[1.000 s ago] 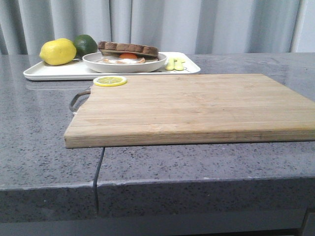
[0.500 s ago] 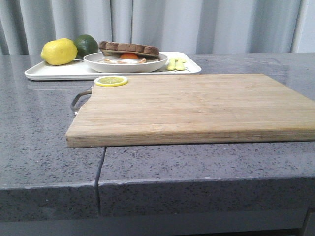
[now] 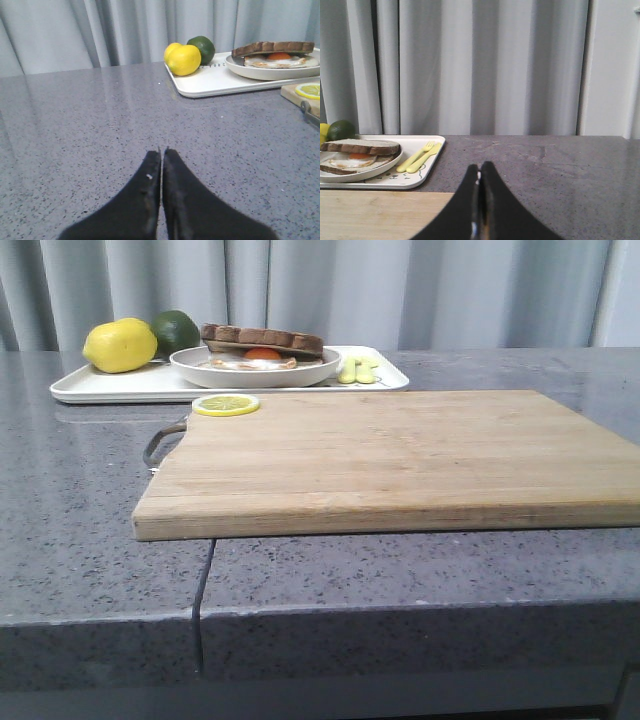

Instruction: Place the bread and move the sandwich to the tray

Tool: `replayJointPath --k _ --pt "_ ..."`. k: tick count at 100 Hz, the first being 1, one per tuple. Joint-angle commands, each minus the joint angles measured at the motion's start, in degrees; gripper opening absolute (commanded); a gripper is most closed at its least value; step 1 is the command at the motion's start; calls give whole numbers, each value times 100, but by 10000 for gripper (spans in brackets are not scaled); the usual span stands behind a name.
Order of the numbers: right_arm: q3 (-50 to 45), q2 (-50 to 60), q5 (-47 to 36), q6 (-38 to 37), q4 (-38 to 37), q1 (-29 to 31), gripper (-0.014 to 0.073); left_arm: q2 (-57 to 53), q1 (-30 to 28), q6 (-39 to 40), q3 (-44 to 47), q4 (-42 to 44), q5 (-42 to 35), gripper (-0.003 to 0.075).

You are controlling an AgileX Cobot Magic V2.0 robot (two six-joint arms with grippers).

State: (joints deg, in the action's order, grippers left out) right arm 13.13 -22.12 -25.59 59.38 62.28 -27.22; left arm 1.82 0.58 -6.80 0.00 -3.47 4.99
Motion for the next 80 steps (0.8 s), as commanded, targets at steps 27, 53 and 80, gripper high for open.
replayJointPath --k 27,53,80 --pt "172 -24 -177 47 -156 46 -69 -389 -240 14 82 -72 -123 -19" --pt "172 -24 -177 47 -156 46 -69 -389 -240 14 82 -106 -134 -20" --pt "172 -24 -177 47 -156 46 -69 -389 -240 14 82 -106 -134 -20"
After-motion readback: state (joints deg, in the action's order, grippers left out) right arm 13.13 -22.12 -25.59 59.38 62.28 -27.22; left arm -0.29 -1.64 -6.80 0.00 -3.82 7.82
